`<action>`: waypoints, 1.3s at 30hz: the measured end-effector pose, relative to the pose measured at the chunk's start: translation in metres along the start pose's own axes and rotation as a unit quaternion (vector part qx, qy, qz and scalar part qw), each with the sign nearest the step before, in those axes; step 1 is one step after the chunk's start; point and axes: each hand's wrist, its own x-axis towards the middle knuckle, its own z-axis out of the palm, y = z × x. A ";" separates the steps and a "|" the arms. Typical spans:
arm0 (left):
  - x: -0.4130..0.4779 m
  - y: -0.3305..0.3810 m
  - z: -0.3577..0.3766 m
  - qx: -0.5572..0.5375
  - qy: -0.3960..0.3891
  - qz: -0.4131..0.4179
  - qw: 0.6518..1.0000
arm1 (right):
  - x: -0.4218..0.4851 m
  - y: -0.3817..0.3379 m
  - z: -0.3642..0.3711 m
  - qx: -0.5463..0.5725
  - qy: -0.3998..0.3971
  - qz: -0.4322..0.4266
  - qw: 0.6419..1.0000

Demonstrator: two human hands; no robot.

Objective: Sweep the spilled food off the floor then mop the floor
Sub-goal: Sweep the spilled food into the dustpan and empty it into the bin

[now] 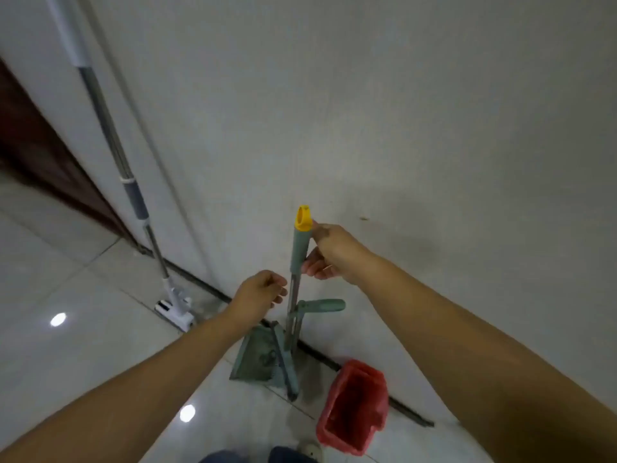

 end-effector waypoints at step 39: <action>-0.145 -0.151 -0.019 -0.487 0.334 -0.204 0.781 | -0.077 -0.040 0.173 0.010 -0.454 0.357 0.816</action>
